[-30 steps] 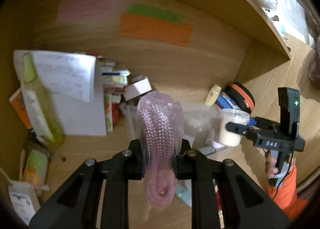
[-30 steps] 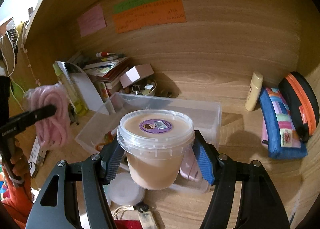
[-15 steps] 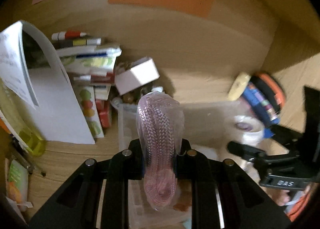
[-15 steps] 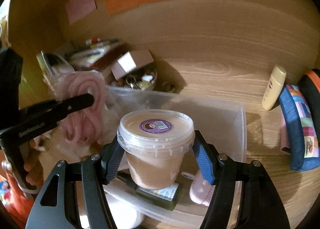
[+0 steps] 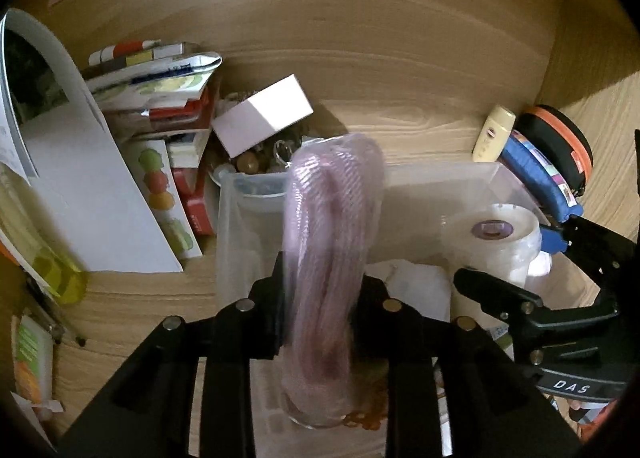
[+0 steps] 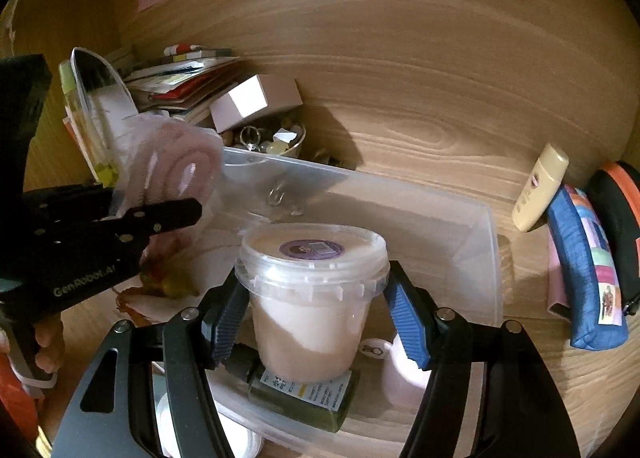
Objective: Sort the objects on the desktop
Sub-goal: 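Open both grippers to drop the rope bag and white tub into the box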
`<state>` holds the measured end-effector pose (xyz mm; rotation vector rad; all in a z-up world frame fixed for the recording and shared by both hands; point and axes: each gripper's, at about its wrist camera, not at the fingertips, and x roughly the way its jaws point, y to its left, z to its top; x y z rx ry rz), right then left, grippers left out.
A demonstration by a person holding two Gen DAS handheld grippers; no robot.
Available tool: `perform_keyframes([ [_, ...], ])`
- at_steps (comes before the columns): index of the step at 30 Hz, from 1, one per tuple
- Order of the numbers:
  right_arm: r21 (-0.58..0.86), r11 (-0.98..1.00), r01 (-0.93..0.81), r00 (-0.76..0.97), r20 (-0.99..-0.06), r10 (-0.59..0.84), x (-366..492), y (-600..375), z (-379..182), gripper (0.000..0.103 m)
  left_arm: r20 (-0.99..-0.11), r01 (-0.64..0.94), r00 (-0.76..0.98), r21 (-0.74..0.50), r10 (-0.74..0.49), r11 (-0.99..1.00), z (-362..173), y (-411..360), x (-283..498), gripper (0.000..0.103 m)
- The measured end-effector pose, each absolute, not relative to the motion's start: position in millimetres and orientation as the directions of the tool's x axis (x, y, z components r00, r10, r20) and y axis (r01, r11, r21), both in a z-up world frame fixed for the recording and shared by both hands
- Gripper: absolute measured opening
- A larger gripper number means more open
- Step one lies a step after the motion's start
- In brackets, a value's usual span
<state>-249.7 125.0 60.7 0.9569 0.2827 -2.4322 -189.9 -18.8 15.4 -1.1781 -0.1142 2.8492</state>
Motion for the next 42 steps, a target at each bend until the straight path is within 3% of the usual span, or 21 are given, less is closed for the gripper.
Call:
perform_keyframes([
  [9,-0.047,-0.85,0.525,-0.671,-0.637,-0.379,-241.6,123.7,68.0,0.067,-0.665,-0.009,-0.744,-0.081,0.06,-0.997,25.5,-16.9,-179.9,0.053],
  [11,-0.055,-0.849,0.525,-0.685,-0.619,-0.383,-238.4,124.1,71.3,0.077,-0.658,-0.003,-0.751,-0.074,0.051,-0.997,27.7,-15.7,-178.9,0.056],
  [13,-0.069,-0.851,0.521,-0.702,-0.602,-0.381,-235.5,124.2,74.2,0.08,-0.65,-0.001,-0.758,-0.071,0.047,-0.997,29.6,-15.1,-177.7,0.058],
  [19,-0.049,-0.854,0.517,-0.71,-0.582,-0.396,-234.8,128.0,78.0,0.081,-0.602,0.026,-0.799,-0.051,0.01,-0.998,38.5,-15.8,-169.8,0.068],
  [26,-0.014,-0.852,0.524,-0.71,-0.56,-0.427,-232.0,135.9,86.3,0.081,-0.506,0.024,-0.862,-0.083,0.021,-0.996,50.9,-24.0,-152.1,0.094],
  [36,0.0,-0.851,0.526,-0.721,-0.531,-0.446,-204.1,155.0,121.2,0.089,-0.515,-0.028,-0.851,-0.155,0.105,-0.987,64.0,-30.0,-127.6,0.096],
  [42,-0.093,-0.869,0.487,-0.768,-0.52,-0.374,-161.7,167.9,119.9,0.097,-0.518,-0.062,-0.844,-0.161,0.138,-0.985,61.0,-30.1,-95.6,0.096],
])
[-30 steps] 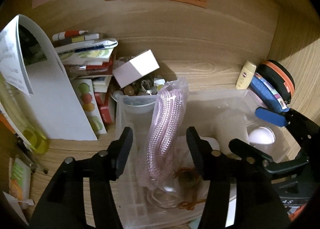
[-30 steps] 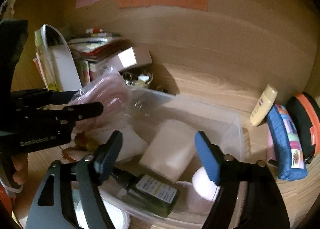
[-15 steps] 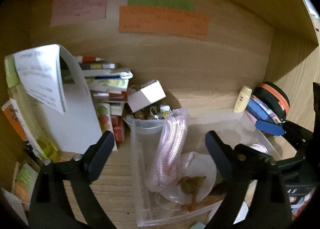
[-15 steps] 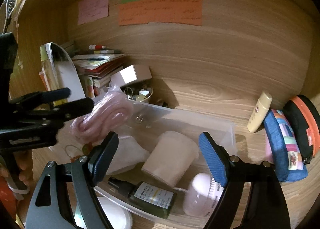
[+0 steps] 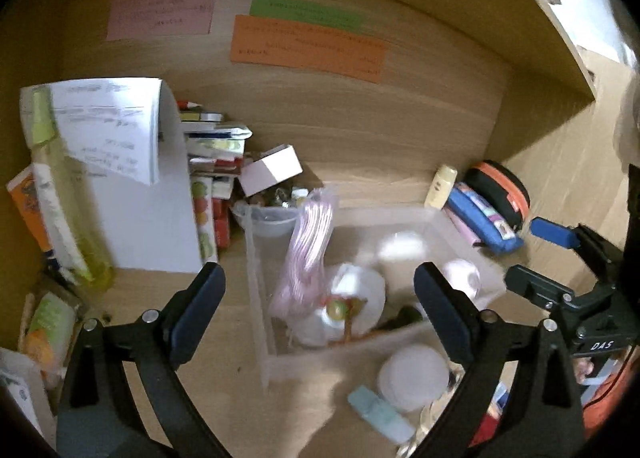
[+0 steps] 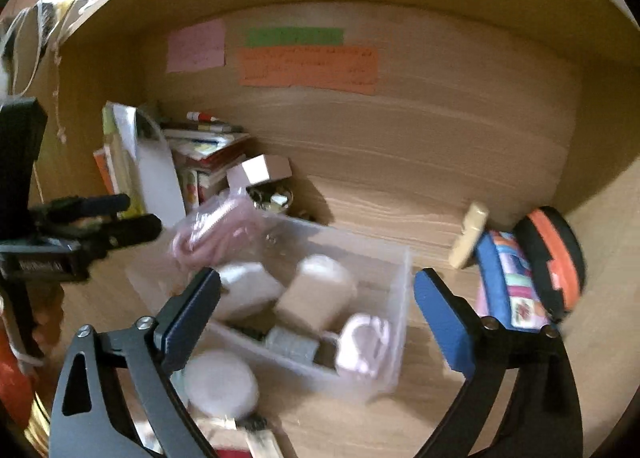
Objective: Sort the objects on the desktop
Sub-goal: 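Open both grippers to drop the rope bag and white tub into the box, then grasp the mint-green tube with the left gripper while the right grasps the small blue box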
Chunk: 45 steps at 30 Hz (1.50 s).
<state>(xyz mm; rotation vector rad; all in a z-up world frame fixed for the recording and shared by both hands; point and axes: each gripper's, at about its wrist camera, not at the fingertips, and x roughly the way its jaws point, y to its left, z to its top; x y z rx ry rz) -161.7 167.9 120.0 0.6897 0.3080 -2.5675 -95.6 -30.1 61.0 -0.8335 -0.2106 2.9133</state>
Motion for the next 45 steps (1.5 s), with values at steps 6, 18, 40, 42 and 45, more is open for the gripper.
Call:
perform_keyframes([
  [6,-0.105,-0.886,0.451,-0.761,-0.564,-0.321,-138.2,183.3,99.1,0.097,-0.561,-0.082,-0.818,-0.108,0.128,-0.991,46.0,-17.5,-67.7,0.096],
  [18,-0.081,-0.932,0.354,-0.706,-0.676,-0.21,-105.2,224.3,41.8,0.097,-0.726,-0.104,-0.674,-0.092,0.139,-0.99,-12.7,0.4,-66.2,0.096],
  [40,-0.022,-0.925,0.378,-0.629,-0.74,-0.24,-91.9,239.9,10.2,0.08,-0.809,-0.091,-0.585,-0.008,0.059,-0.996,-38.8,5.0,-85.0,0.096],
  [42,-0.012,-0.924,0.383,-0.624,-0.741,-0.249,-92.7,238.8,10.8,0.073,-0.805,-0.111,-0.59,0.003,0.063,-0.994,-37.1,11.1,-86.4,0.096],
  [45,-0.001,-0.919,0.394,-0.617,-0.742,-0.264,-93.3,235.7,11.3,0.067,-0.797,-0.148,-0.599,0.021,0.072,-0.989,-35.2,20.9,-88.2,0.096],
])
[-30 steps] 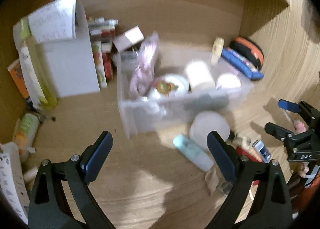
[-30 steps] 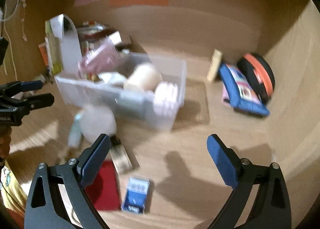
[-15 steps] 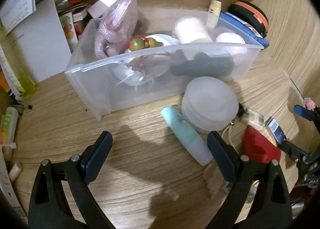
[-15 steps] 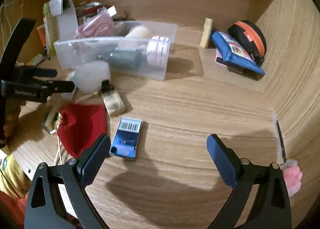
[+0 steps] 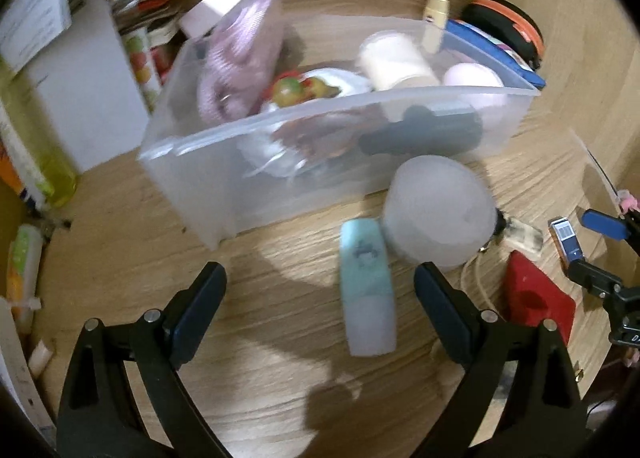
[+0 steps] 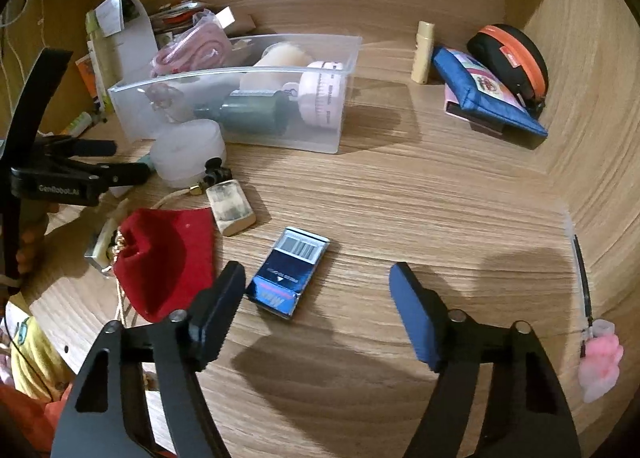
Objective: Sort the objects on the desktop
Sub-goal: 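Grasp the mint-green tube with the left gripper while the right grasps the small blue box, then carry the mint tube and blue box over the clear box and release both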
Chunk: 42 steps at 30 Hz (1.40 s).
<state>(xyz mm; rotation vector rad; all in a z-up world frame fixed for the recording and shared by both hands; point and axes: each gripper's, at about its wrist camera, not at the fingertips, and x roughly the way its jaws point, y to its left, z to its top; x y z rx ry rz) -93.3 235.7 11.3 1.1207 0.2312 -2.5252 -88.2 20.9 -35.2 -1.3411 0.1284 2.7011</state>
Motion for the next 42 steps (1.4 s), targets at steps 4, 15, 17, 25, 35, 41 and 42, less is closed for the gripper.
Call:
perform_keyframes([
  [4,0.008,-0.916,0.402,-0.602,-0.751,-0.271,-97.0,231.4,8.4,0.058,-0.8,-0.182,-0.594,0.026,0.089,-0.983,-36.9,28.4,-91.4,0.072],
  [15,0.045,-0.911,0.41,-0.593,-0.745,-0.304,-109.1,231.6,11.4,0.014,-0.782,-0.196,-0.612,0.004,0.119,-0.981,-37.2,23.3,-87.3,0.029],
  [17,0.079,-0.91,0.407,-0.587,-0.741,-0.327,-113.3,233.0,12.0,0.01,-0.781,-0.182,-0.614,-0.002,0.115,-0.983,-37.6,20.3,-88.6,0.024],
  [25,0.126,-0.909,0.397,-0.623,-0.691,-0.367,-114.5,241.6,30.7,0.007,-0.745,-0.135,-0.657,-0.036,0.117,-0.99,-29.3,-0.7,-84.6,0.024],
  [35,0.125,-0.894,0.429,-0.667,-0.624,-0.407,-115.8,244.6,65.1,0.007,-0.687,-0.115,-0.714,-0.068,0.13,-0.991,-11.7,-3.7,-69.3,0.024],
  [41,0.122,-0.889,0.441,-0.686,-0.594,-0.421,-117.4,241.7,81.0,0.007,-0.635,-0.135,-0.754,-0.102,0.169,-0.986,11.6,-5.4,-59.9,0.024],
  [42,0.12,-0.889,0.442,-0.689,-0.589,-0.422,-118.3,241.0,83.0,0.007,-0.625,-0.135,-0.763,-0.101,0.168,-0.986,16.1,-5.7,-59.3,0.024],
])
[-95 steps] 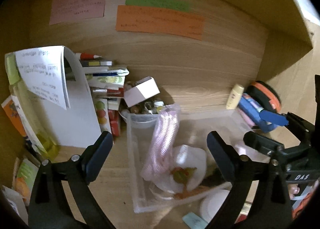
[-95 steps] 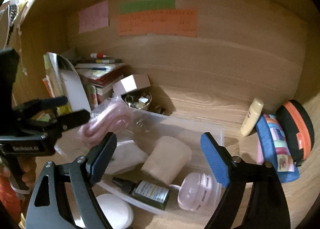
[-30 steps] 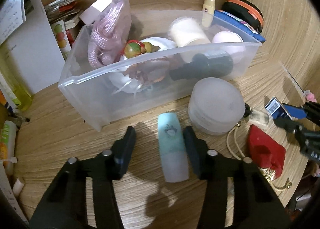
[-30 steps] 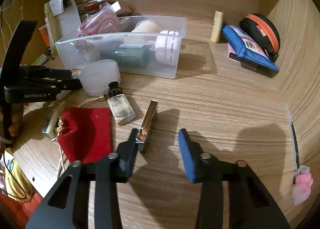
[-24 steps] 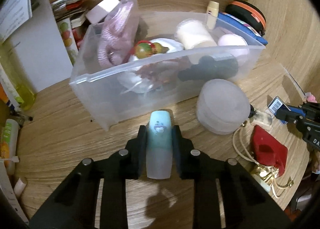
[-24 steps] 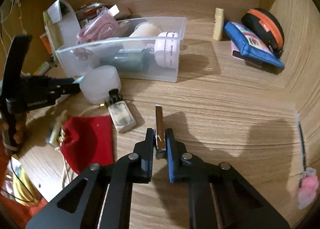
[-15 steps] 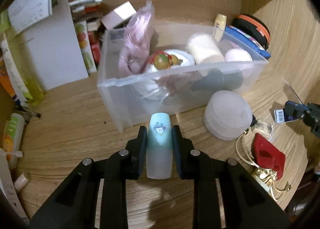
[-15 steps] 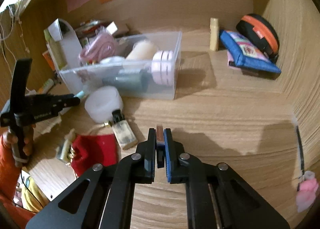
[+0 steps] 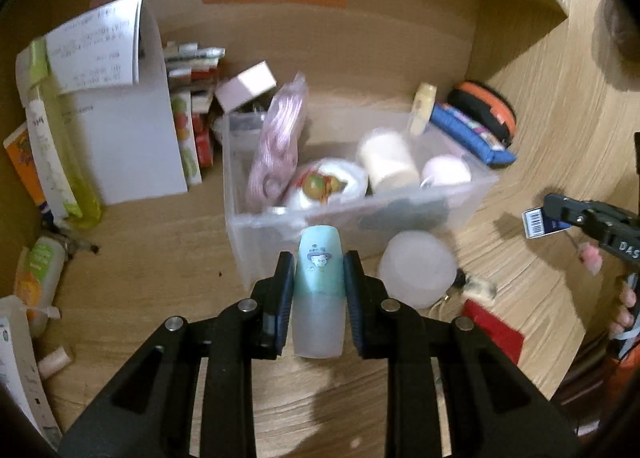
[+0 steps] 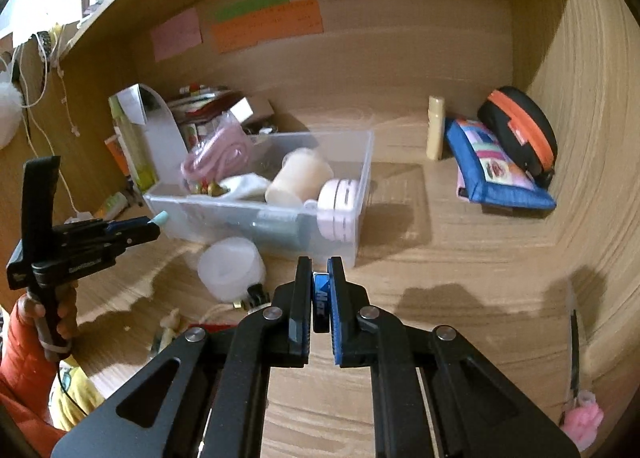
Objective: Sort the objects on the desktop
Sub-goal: 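Carry the mint tube and blue box over the clear box and release both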
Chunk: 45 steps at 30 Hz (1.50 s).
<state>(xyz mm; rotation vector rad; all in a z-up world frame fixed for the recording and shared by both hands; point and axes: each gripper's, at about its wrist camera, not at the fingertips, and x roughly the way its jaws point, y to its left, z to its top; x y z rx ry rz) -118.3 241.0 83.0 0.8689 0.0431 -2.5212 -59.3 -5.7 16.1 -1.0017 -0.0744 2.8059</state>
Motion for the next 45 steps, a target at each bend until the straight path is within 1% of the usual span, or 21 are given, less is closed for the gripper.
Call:
perform_keyframes([
  [8,0.103,-0.88,0.463,-0.72,-0.535,-0.442,-124.7,233.2,104.9,0.007,-0.568,-0.125,-0.806,-0.11,0.165,-0.986,41.2,-15.3,-62.9,0.024],
  [11,0.102,-0.873,0.477,-0.721,-0.522,-0.455,-129.7,229.5,110.2,0.007,-0.563,-0.127,-0.808,-0.12,0.173,-0.985,47.4,-17.7,-72.3,0.024],
  [17,0.091,-0.857,0.508,-0.717,-0.507,-0.479,-141.0,218.8,116.4,0.007,-0.561,-0.155,-0.808,-0.097,0.183,-0.983,54.0,-6.7,-92.6,0.024],
  [24,0.113,-0.841,0.53,-0.695,-0.51,-0.507,-166.9,211.7,113.7,0.007,-0.589,-0.209,-0.775,-0.102,0.229,-0.972,49.4,11.4,-123.1,0.024],
  [35,0.188,-0.81,0.555,-0.602,-0.58,-0.548,-207.6,191.1,74.7,0.007,-0.662,-0.296,-0.692,-0.1,0.286,-0.95,21.2,50.2,-153.4,0.024],
  [40,0.165,-0.81,0.562,-0.6,-0.594,-0.537,-208.6,186.9,68.0,0.007,-0.681,-0.305,-0.676,-0.089,0.281,-0.948,12.1,54.5,-156.0,0.024],
  [45,0.096,-0.818,0.566,-0.63,-0.59,-0.505,-202.2,180.6,68.4,0.007,-0.675,-0.297,-0.686,-0.079,0.271,-0.952,11.3,52.8,-154.9,0.024],
])
